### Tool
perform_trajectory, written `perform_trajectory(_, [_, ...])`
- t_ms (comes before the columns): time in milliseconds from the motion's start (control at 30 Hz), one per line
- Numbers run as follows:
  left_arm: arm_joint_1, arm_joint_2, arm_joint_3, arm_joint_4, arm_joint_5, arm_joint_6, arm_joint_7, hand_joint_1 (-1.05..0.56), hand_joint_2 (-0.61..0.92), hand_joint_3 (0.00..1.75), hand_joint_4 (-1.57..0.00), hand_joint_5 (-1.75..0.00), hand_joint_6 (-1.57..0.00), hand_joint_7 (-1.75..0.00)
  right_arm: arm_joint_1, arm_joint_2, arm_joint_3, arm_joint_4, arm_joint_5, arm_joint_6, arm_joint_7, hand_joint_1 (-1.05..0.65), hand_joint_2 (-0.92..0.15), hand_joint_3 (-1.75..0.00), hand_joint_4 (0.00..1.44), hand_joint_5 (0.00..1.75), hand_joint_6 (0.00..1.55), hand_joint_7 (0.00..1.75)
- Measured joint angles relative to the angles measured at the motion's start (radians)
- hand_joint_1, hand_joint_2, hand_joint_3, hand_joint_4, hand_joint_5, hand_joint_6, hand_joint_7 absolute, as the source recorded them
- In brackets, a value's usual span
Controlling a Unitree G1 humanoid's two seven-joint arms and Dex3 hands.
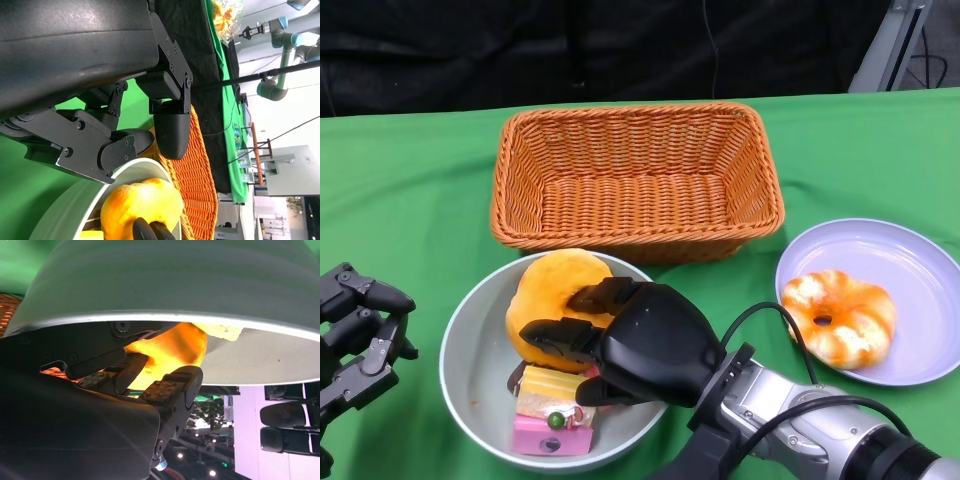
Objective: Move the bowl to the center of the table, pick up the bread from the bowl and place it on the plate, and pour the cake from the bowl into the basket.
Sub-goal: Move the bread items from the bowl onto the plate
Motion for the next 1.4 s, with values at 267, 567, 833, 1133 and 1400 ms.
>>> perform_trajectory(267, [0.0,0.0,-0.001,0.0,0.004,0.0,0.0,-0.07,0.64,0.88,-0.71,-1.59,-0.76,-1.24,-0.004,0.009,0.0,0.017,0.004,-0.004,0.018,-0.65,-0.91,0.0,0.61,0.03,0.48,0.0])
perform_trajectory(567, [0.001,-0.001,0.0,-0.002,-0.003,0.001,0.0,-0.06,0.64,0.89,-0.71,-1.58,-0.76,-1.22,-0.008,0.022,0.018,-0.002,-0.005,0.052,0.087,-0.73,-0.92,-0.02,0.62,0.02,0.46,0.01])
perform_trajectory(833, [0.004,-0.001,-0.001,-0.005,-0.003,0.001,0.0,-0.06,0.64,0.91,-0.71,-1.59,-0.76,-1.23,-0.009,0.028,0.034,-0.032,-0.027,0.096,0.135,-0.7,-0.92,-0.03,0.65,0.03,0.48,0.01])
perform_trajectory(1133, [0.005,0.0,-0.005,-0.01,-0.003,0.002,-0.001,-0.06,0.67,0.88,-0.68,-1.59,-0.73,-1.24,-0.015,0.035,0.043,-0.031,-0.029,0.122,0.164,-0.4,-0.92,-0.05,0.84,0.09,0.65,0.05])
perform_trajectory(1400, [0.005,0.0,-0.005,-0.01,0.003,0.002,-0.015,-0.06,0.66,0.87,-0.69,-1.57,-0.73,-1.25,-0.015,0.037,0.04,-0.04,-0.017,0.112,0.166,-0.3,-0.9,0.0,0.66,0.79,0.87,0.04])
